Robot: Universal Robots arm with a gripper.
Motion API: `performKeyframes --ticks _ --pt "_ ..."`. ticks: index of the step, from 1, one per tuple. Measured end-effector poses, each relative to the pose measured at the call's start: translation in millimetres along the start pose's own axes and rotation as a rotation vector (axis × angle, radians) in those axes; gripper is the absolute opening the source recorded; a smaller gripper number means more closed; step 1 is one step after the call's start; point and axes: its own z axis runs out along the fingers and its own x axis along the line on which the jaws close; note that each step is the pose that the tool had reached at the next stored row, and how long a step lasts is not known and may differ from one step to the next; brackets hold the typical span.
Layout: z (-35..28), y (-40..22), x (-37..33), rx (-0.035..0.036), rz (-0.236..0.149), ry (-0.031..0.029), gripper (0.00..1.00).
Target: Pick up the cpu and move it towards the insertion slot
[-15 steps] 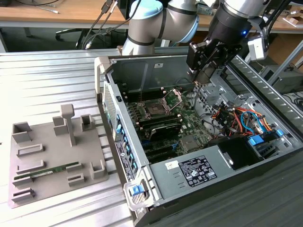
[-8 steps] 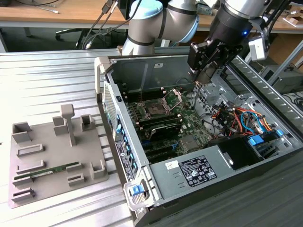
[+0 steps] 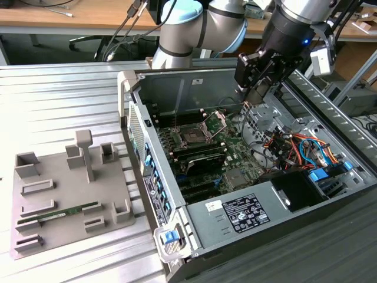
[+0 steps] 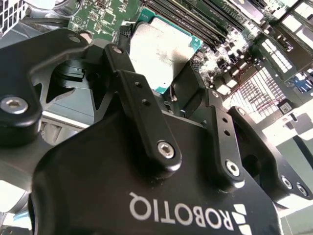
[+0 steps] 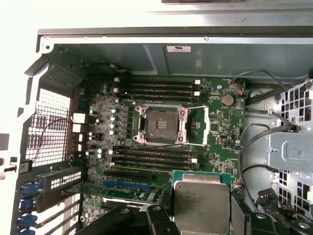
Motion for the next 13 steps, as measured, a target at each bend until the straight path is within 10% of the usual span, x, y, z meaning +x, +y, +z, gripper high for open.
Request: performKeyframes --ticks 13 --pt "1.5 0.4 -5.5 0.0000 0.000 0.0000 0.55"
